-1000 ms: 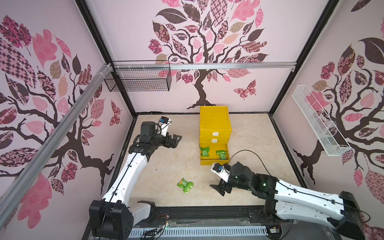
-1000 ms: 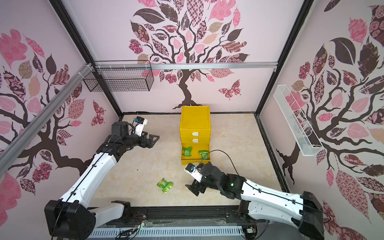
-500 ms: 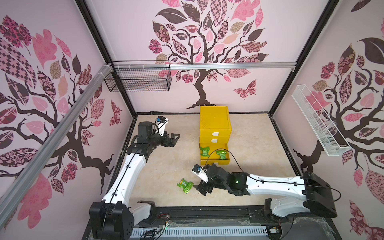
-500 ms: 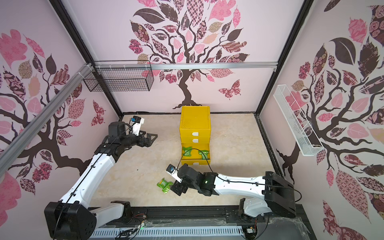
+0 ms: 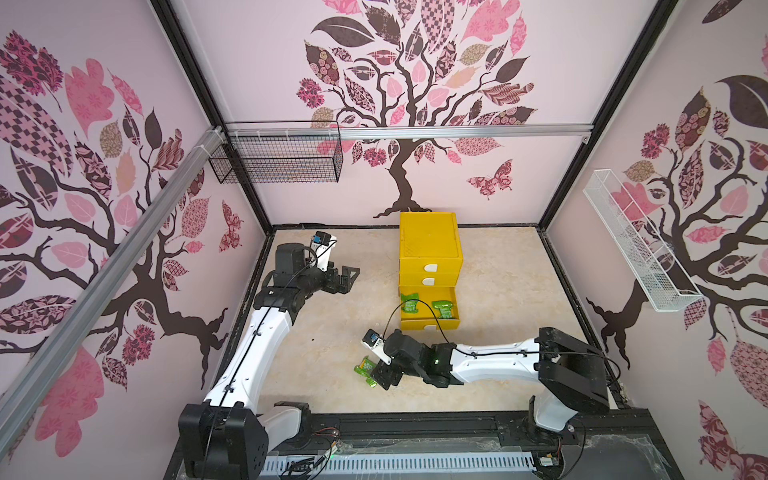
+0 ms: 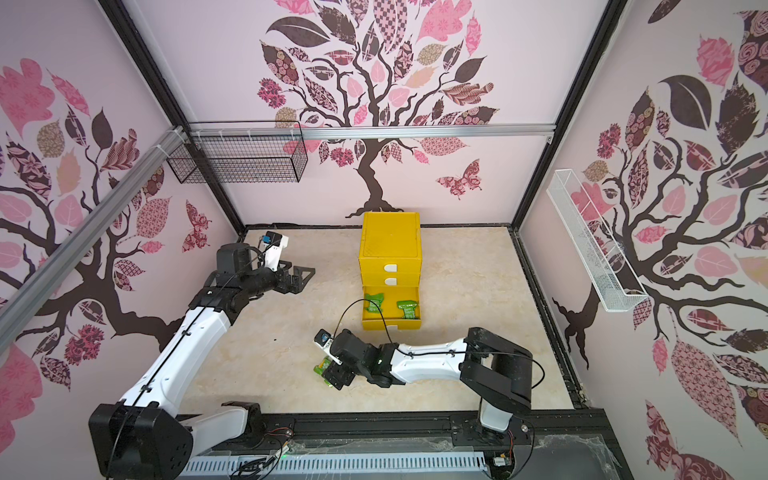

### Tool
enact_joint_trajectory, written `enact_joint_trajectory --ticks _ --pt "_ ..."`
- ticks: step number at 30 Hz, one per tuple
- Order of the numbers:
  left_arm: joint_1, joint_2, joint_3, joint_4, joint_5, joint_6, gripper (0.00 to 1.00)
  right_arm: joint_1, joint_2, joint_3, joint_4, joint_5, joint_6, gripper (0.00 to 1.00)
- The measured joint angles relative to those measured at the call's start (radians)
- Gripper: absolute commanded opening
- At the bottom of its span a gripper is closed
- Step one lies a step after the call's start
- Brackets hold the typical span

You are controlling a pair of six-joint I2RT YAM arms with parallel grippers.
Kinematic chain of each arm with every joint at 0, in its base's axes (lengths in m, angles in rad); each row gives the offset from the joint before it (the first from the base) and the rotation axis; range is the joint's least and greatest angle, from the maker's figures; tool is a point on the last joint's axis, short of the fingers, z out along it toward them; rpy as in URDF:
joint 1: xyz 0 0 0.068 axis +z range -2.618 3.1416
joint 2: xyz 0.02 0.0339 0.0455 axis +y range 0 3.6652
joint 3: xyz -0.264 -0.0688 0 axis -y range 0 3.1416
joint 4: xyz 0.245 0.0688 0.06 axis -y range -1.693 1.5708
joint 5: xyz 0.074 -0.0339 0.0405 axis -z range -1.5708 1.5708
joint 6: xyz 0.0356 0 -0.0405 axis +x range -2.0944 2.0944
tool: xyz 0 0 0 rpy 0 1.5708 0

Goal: Place the cookies into the drawer by color
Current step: Pick up the cookie at the center of the board.

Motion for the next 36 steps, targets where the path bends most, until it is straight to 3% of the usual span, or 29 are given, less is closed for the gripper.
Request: enact_joint_trajectory --ticks 13,19,27,36 --pt "0.0 0.0 0.0 0.001 0.015 -0.01 0.97 0.0 0.185 0.112 0.016 -0.019 0.0 0.83" --pt "0.0 0.0 0.0 0.002 0.021 -0.015 0.97 0.0 0.224 0.129 0.01 -0.029 -0.008 0.68" --pt "0.0 0.0 0.0 0.003 0.025 -0.022 0.97 0.0 0.243 0.132 0.001 -0.039 -0.012 0.39" --pt "0.0 0.0 0.0 0.004 0.022 -0.023 0.97 -0.001 0.17 0.036 0.02 -0.002 -0.007 0.29"
